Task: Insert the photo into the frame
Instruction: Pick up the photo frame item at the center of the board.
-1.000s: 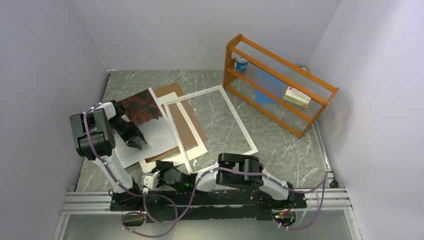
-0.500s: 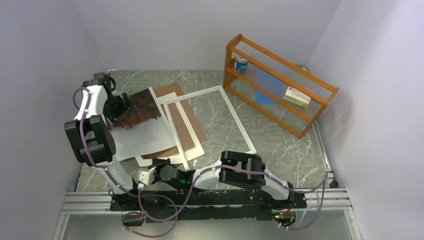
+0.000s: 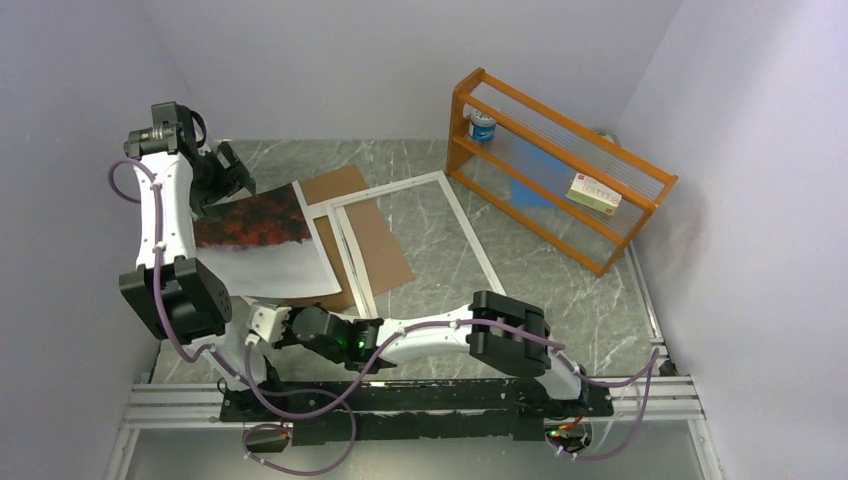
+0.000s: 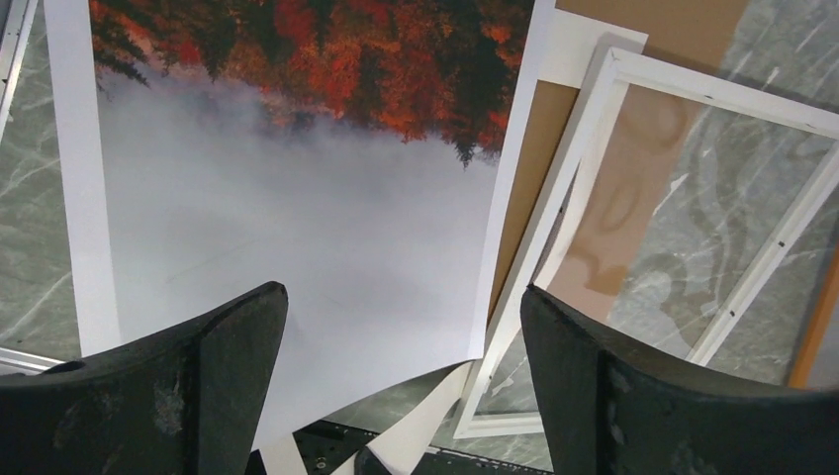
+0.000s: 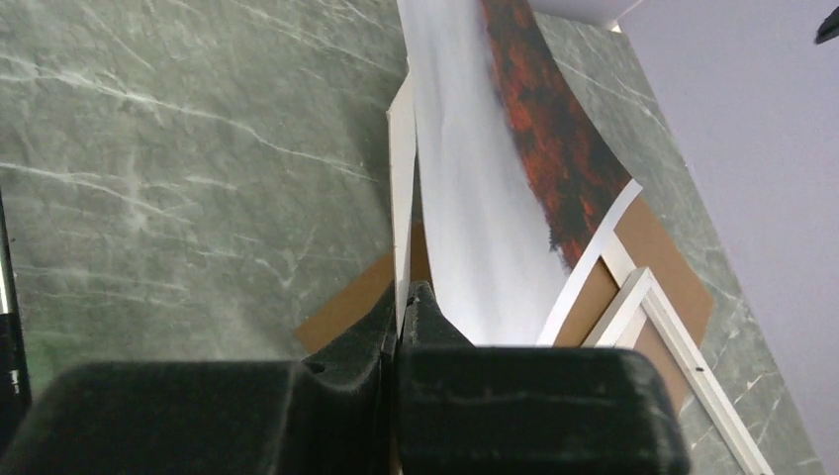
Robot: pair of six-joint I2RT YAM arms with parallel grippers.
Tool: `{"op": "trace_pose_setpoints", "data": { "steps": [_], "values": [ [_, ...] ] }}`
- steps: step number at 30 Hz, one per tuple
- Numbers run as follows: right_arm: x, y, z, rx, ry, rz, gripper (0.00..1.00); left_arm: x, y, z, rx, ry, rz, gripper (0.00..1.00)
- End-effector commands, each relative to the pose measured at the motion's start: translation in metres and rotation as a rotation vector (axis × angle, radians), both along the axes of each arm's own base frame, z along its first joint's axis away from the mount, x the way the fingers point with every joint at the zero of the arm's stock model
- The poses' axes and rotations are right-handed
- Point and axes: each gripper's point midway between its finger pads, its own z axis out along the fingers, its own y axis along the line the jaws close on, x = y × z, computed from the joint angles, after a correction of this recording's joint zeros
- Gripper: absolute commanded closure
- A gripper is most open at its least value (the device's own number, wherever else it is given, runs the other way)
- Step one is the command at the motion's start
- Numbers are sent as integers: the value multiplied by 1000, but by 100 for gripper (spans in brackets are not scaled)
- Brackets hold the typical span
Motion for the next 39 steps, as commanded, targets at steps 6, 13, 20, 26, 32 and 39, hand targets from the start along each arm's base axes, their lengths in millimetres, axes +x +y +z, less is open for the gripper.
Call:
{"op": "trace_pose_setpoints", "data": {
  "steps": [6, 13, 20, 26, 32, 39],
  "values": [
    [-6, -1, 88, 121, 114, -13, 100, -10, -13, 46, -22, -89, -48, 7],
    [-9, -1, 120, 161, 161, -17, 100, -6, -18, 69, -35, -148, -74, 7],
    [-8, 3, 155, 266, 238, -55, 100, -3, -12, 94, 15, -205, -68, 7],
    [-4, 0, 171, 333, 273, -99, 100, -7, 6, 106, 118, -232, -21, 7],
    [-1, -2, 188, 396, 277, -118, 100, -8, 3, 110, 121, -281, -28, 7],
    [6, -11, 142, 325, 223, -152, 100, -36, 8, 42, 41, -89, 32, 6]
  ]
}}
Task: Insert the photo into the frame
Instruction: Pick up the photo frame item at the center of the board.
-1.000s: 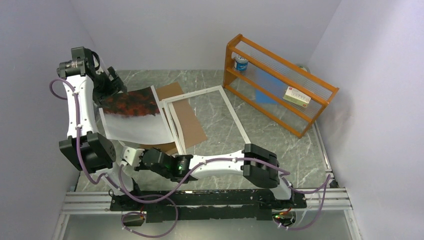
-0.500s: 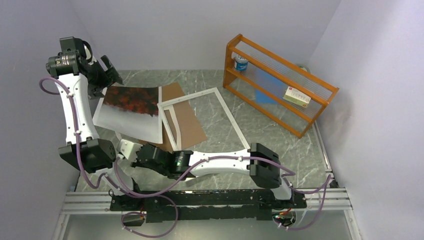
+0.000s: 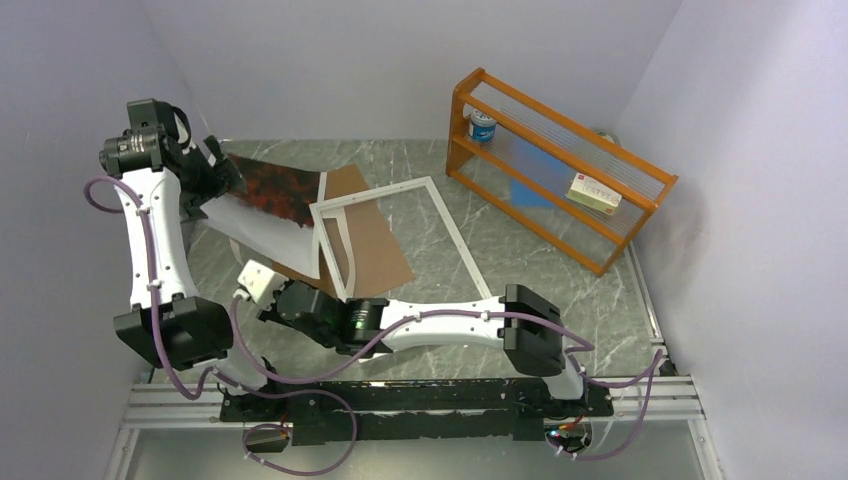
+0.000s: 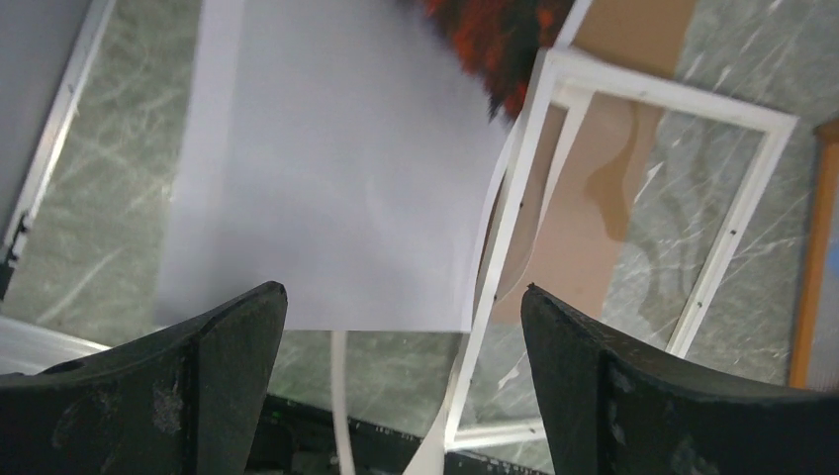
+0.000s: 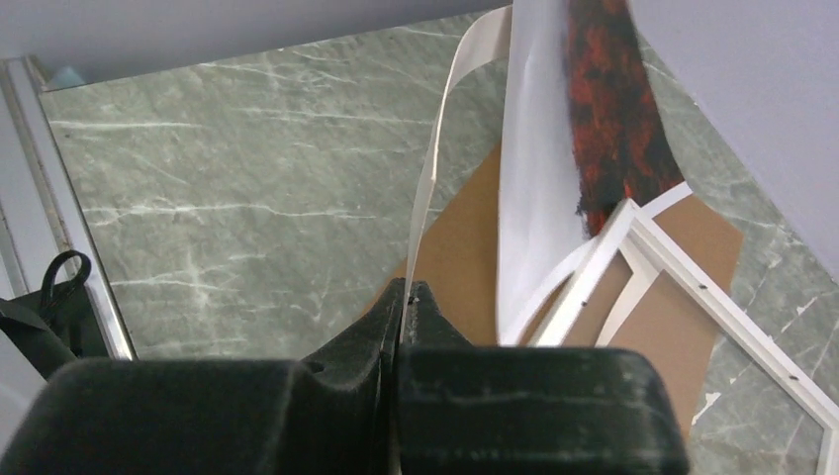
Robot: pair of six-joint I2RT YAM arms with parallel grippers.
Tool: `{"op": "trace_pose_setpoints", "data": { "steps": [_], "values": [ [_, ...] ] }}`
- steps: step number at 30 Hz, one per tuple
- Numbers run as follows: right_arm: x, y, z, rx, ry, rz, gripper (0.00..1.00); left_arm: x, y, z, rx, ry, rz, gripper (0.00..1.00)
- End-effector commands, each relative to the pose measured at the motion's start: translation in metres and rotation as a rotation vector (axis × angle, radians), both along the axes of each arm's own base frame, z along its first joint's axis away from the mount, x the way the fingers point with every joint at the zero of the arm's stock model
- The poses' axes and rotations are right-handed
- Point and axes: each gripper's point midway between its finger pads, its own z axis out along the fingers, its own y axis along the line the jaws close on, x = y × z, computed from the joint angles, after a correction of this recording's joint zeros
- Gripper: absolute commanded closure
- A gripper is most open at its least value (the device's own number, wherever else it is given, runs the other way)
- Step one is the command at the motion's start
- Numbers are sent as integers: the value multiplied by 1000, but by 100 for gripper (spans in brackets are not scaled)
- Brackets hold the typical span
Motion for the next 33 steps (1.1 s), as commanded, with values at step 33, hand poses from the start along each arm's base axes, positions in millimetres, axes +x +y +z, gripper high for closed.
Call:
{"op": "trace_pose_setpoints", "data": {
  "steps": [33],
  "values": [
    [41, -53, 40, 322, 71, -145, 100, -73, -75, -43, -632, 1, 175, 13]
  ]
}}
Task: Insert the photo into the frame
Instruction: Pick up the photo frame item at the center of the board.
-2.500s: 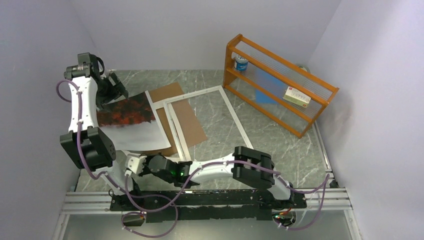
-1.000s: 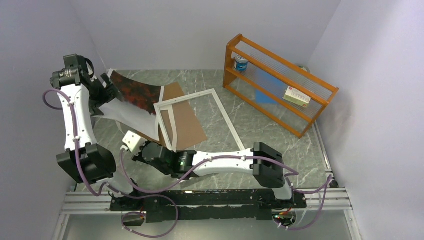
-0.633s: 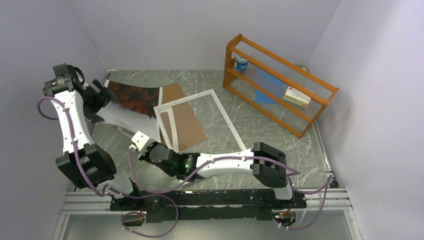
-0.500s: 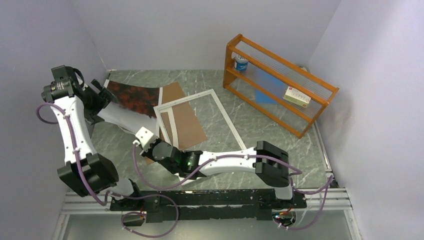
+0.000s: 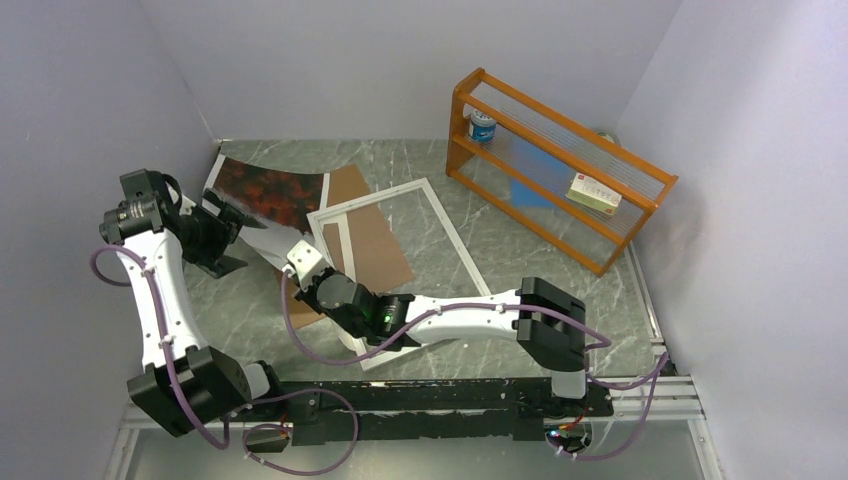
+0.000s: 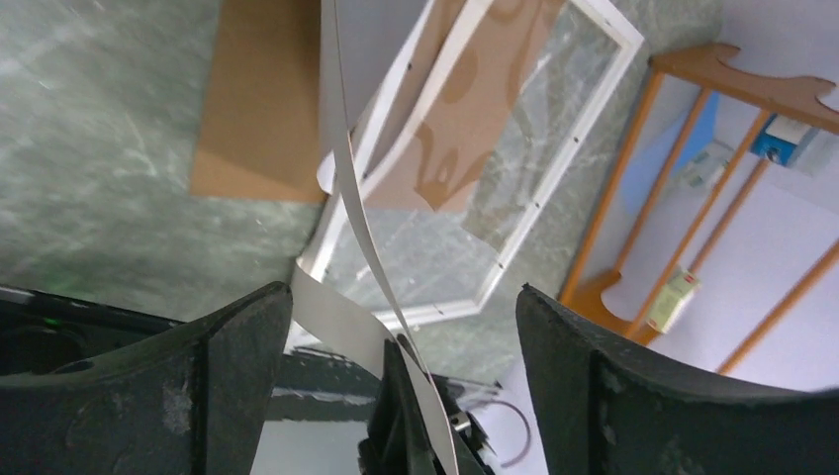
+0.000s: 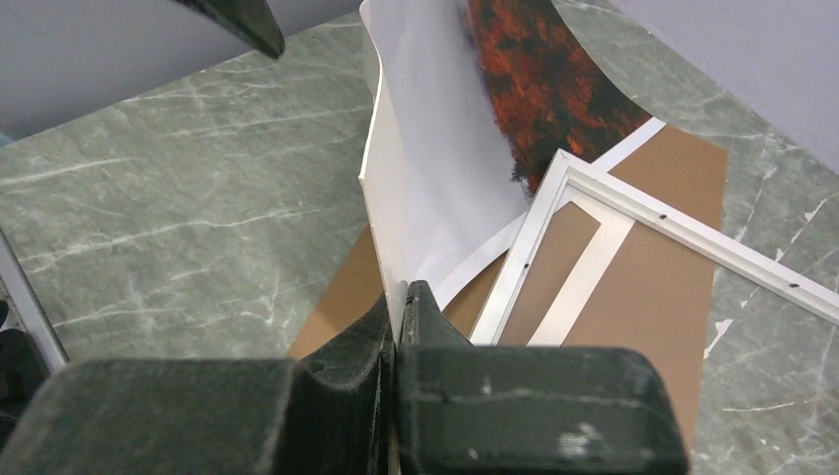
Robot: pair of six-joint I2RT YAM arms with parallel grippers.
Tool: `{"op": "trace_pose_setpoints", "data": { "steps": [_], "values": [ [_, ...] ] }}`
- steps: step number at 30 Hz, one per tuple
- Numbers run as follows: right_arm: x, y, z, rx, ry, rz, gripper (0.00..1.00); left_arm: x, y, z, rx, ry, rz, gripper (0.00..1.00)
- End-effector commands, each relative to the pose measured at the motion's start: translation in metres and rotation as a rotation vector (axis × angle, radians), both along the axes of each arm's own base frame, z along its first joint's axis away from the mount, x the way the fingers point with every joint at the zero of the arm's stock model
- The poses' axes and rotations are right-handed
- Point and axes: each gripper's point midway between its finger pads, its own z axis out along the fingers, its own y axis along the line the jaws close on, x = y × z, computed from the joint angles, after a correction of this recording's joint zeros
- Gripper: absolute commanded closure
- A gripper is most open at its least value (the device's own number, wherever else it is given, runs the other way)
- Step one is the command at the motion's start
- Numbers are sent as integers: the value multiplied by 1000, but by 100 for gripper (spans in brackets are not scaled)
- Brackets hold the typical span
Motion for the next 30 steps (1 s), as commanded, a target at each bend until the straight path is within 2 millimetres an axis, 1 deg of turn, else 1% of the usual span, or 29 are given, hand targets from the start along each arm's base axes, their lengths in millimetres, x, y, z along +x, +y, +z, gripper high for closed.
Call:
{"op": "trace_pose_setpoints", "data": {
  "steps": [1, 4, 10, 15, 18, 22, 24, 25, 26, 27, 28, 29, 30],
  "values": [
    [-1, -3, 57, 165, -18, 16, 100, 1, -24, 3, -170, -29, 12, 15],
    [-1, -2, 55, 153, -26, 24, 100, 3, -24, 2, -181, -24, 31, 20],
    [-2, 0, 56, 133, -61, 50, 100, 4, -24, -6, -203, 2, 49, 36],
    [-5, 4, 57, 101, -98, 85, 100, 1, -22, -14, -195, 31, 54, 53],
    [-7, 6, 57, 88, -108, 105, 100, 1, -22, -21, -195, 42, 50, 58],
    [-9, 8, 59, 83, -120, 127, 100, 1, -23, -26, -201, 50, 25, 67],
    [-12, 10, 60, 84, -119, 145, 100, 1, -22, -27, -195, 54, 17, 78],
    [-13, 10, 59, 76, -116, 153, 96, 1, -22, -26, -188, 50, 10, 85],
    [-14, 11, 61, 77, -113, 161, 88, 0, -22, -27, -186, 52, 4, 90],
    [-16, 11, 60, 70, -105, 174, 69, 1, -22, -26, -183, 48, -2, 95],
    [-19, 11, 63, 70, -100, 191, 50, 0, -22, -26, -180, 45, -9, 97],
    [-22, 10, 66, 75, -94, 207, 33, 0, -21, -25, -174, 41, -13, 97],
    [-27, 8, 73, 89, -89, 224, 22, 1, -21, -25, -172, 39, -22, 98]
  ]
}}
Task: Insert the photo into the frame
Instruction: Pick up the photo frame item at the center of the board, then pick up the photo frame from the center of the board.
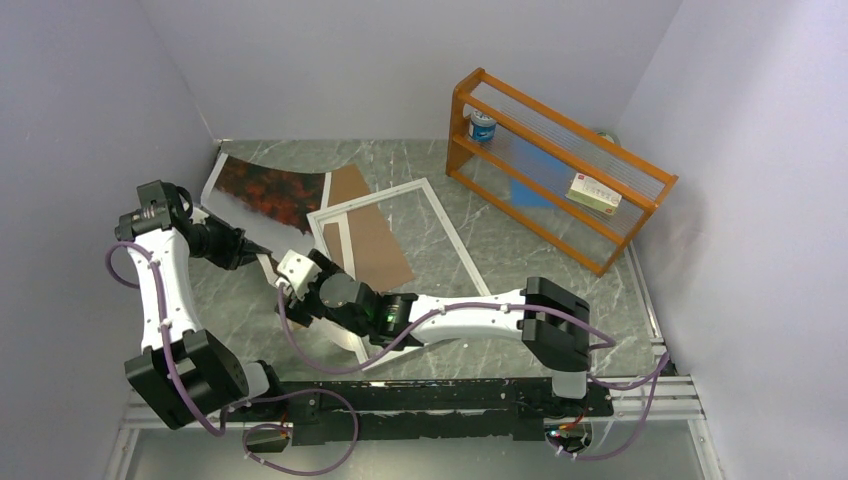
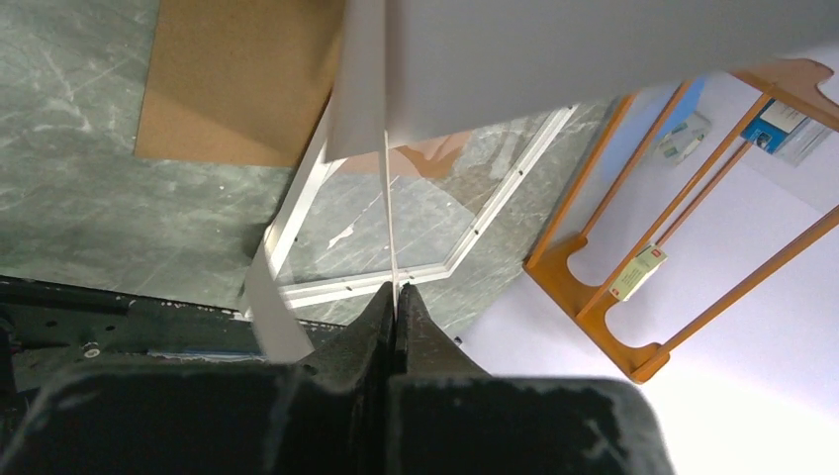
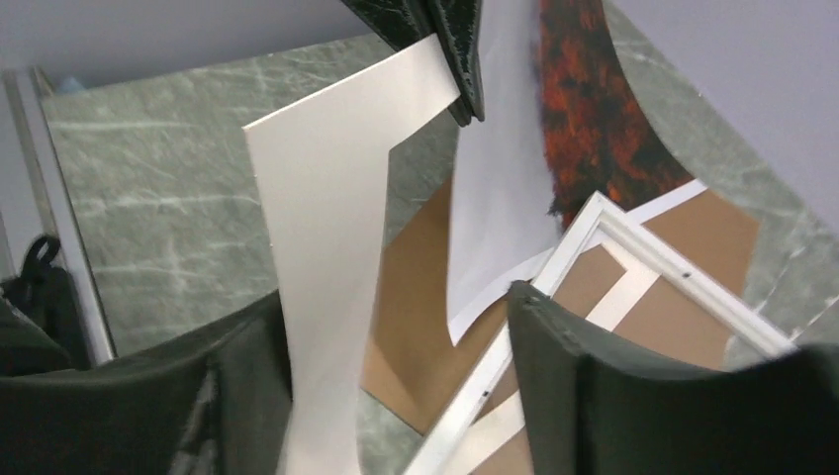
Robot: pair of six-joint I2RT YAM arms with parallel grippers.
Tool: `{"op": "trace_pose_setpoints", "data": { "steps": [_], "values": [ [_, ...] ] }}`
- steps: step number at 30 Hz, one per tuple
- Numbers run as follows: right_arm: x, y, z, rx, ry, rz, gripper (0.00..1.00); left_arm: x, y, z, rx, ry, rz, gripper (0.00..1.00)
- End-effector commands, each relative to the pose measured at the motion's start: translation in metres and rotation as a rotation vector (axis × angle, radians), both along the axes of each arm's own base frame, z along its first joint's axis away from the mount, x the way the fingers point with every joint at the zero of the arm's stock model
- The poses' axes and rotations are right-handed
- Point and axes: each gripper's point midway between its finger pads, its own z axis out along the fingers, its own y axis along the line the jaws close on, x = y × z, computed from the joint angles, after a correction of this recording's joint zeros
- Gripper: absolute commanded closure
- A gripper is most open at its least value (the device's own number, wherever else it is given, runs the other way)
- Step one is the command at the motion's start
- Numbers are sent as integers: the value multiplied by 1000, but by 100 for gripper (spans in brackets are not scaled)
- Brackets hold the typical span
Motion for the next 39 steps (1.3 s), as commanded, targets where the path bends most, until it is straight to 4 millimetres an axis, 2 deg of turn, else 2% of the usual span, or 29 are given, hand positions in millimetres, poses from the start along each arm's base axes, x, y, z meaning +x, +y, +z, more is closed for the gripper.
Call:
{"op": "trace_pose_setpoints", "data": {
  "steps": [1, 3, 7, 9, 11, 15, 18, 20, 24, 28, 32, 39],
  "values": [
    [-15, -6, 75, 139, -13, 92, 13, 3, 1, 8, 22, -56, -44, 98],
    [-24, -12, 90, 163, 3, 135, 5, 5, 2, 11, 37, -79, -67, 98],
    [-36, -35, 122, 246, 79, 201, 4, 4, 9, 17, 116, -112, -111, 98],
    [-31, -49, 131, 292, 142, 182, 3, 2, 11, 21, 162, -145, -145, 97],
    [-13, -60, 125, 300, 228, 123, 4, 1, 12, 22, 205, -166, -179, 97],
    [39, -72, 72, 192, 481, -56, 10, -1, 6, 23, 221, -213, -221, 97],
    [60, -71, 26, 39, 574, -137, 16, -2, 1, 25, 223, -246, -244, 97],
    [65, -67, -2, -77, 625, -171, 22, -2, -2, 26, 226, -259, -258, 97],
    [59, -63, -66, -279, 712, -219, 24, -4, -1, 24, 241, -249, -260, 97],
    [49, -62, -106, -405, 722, -239, 28, -7, 1, 19, 253, -227, -244, 97],
    [37, -58, -130, -482, 731, -245, 36, -10, 1, 14, 251, -209, -229, 97],
    [27, -57, -150, -534, 715, -292, 46, -13, 3, 12, 265, -198, -221, 97]
  ]
}}
